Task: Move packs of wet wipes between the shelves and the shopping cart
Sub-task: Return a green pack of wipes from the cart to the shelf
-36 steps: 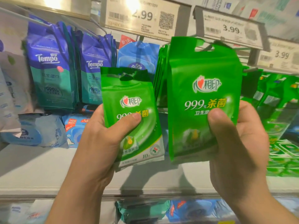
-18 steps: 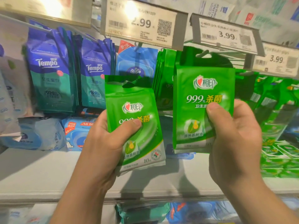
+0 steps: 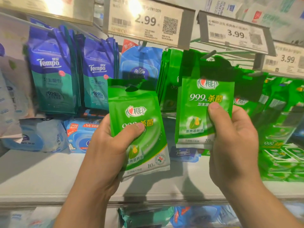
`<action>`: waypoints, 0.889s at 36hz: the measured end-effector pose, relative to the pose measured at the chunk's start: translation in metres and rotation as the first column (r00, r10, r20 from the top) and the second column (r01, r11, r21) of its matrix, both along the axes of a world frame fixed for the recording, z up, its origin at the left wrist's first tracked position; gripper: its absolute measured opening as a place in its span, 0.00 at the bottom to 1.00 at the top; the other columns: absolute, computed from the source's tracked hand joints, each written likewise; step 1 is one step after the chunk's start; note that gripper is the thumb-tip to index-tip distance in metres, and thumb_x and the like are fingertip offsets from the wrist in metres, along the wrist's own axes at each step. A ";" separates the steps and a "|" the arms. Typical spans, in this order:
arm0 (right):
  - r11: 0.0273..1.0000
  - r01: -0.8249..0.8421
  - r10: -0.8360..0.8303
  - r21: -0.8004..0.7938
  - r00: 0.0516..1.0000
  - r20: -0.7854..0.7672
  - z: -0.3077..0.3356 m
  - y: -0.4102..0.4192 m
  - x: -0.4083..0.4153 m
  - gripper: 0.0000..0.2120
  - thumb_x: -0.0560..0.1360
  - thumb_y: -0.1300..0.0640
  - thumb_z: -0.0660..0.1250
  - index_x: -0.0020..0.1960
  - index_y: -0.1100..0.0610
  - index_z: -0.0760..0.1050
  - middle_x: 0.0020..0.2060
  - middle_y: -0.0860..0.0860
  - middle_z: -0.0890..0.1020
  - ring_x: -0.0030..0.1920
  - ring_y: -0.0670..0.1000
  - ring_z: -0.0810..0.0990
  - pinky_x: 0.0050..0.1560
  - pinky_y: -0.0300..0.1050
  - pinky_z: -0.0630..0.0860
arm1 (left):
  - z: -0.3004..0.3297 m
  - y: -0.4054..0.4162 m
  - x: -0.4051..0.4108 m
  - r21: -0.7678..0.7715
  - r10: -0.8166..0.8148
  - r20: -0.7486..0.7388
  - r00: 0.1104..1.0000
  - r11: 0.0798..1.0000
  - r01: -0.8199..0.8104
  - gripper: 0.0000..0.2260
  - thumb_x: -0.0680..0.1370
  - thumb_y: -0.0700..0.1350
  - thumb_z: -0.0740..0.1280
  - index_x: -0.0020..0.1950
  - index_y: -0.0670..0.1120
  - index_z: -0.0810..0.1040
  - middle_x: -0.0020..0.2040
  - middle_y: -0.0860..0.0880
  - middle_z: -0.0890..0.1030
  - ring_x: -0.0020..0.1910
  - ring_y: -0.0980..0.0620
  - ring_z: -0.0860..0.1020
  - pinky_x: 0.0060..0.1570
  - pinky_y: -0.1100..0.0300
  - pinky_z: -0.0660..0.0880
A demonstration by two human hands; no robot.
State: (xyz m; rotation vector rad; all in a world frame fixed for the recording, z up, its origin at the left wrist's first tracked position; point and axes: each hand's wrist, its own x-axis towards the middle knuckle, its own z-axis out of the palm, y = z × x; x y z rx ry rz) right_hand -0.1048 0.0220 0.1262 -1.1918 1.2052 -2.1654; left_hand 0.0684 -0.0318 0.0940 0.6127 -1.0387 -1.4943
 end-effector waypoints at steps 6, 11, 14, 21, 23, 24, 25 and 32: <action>0.974 -0.065 0.037 0.217 0.990 0.134 -0.013 -0.003 0.004 0.22 0.76 0.48 0.72 0.63 0.50 0.65 0.39 0.53 0.77 0.27 0.52 0.72 0.25 0.45 0.68 | 0.002 0.002 0.002 0.007 0.026 0.043 0.999 1.000 -0.026 0.20 0.65 0.40 0.77 0.56 0.48 0.82 0.50 0.45 0.88 0.48 0.42 0.87 0.58 0.35 0.78; 0.950 -0.160 0.106 0.270 0.973 0.204 -0.021 -0.010 0.013 0.12 0.78 0.48 0.69 0.48 0.56 0.70 0.31 0.50 0.74 0.29 0.55 0.72 0.32 0.49 0.66 | -0.001 0.001 0.002 0.014 0.047 0.031 0.998 0.999 -0.047 0.15 0.67 0.44 0.71 0.54 0.49 0.82 0.50 0.44 0.88 0.47 0.42 0.87 0.56 0.32 0.78; 0.942 -0.205 0.144 0.265 0.962 0.232 -0.020 -0.014 0.018 0.11 0.80 0.48 0.65 0.49 0.56 0.71 0.29 0.50 0.73 0.29 0.53 0.71 0.35 0.50 0.64 | -0.001 0.003 0.003 0.014 0.057 0.026 0.998 0.998 -0.058 0.16 0.67 0.43 0.71 0.54 0.49 0.82 0.50 0.44 0.88 0.50 0.40 0.86 0.57 0.30 0.77; 0.937 -0.220 0.135 0.271 0.945 0.299 -0.019 -0.031 0.020 0.16 0.79 0.46 0.67 0.58 0.57 0.74 0.29 0.48 0.74 0.28 0.51 0.72 0.33 0.48 0.63 | 0.000 0.005 0.005 0.020 0.081 0.019 0.997 0.997 -0.081 0.16 0.68 0.43 0.71 0.55 0.48 0.81 0.52 0.43 0.87 0.54 0.35 0.84 0.60 0.25 0.73; 0.926 -0.211 0.105 0.313 0.940 0.323 -0.016 -0.039 0.020 0.17 0.78 0.44 0.68 0.59 0.55 0.75 0.28 0.48 0.74 0.27 0.50 0.72 0.31 0.46 0.66 | 0.000 0.006 0.006 0.019 0.080 0.015 0.997 0.997 -0.080 0.16 0.67 0.43 0.72 0.55 0.48 0.82 0.51 0.43 0.87 0.54 0.35 0.84 0.60 0.25 0.73; 0.919 -0.214 0.096 0.331 0.936 0.339 -0.014 -0.042 0.020 0.18 0.78 0.43 0.68 0.60 0.55 0.75 0.29 0.49 0.74 0.26 0.49 0.73 0.30 0.45 0.67 | 0.001 0.006 0.006 0.018 0.081 0.015 0.997 0.997 -0.081 0.16 0.67 0.43 0.72 0.55 0.48 0.82 0.51 0.43 0.87 0.54 0.36 0.85 0.60 0.26 0.73; 0.914 -0.217 0.086 0.344 0.930 0.358 -0.013 -0.046 0.021 0.20 0.78 0.43 0.68 0.62 0.55 0.74 0.31 0.49 0.75 0.26 0.48 0.73 0.28 0.43 0.68 | 0.001 0.007 0.006 0.016 0.082 0.016 0.996 0.996 -0.082 0.16 0.67 0.43 0.72 0.55 0.48 0.82 0.51 0.43 0.87 0.52 0.37 0.86 0.60 0.26 0.74; 0.886 -0.285 0.112 0.367 0.898 0.426 -0.013 -0.060 0.024 0.21 0.76 0.40 0.69 0.60 0.55 0.78 0.37 0.53 0.78 0.30 0.50 0.76 0.36 0.46 0.75 | -0.003 0.006 0.008 -0.008 0.077 0.026 0.997 0.997 -0.077 0.18 0.67 0.42 0.71 0.57 0.46 0.81 0.50 0.44 0.88 0.45 0.44 0.87 0.52 0.40 0.81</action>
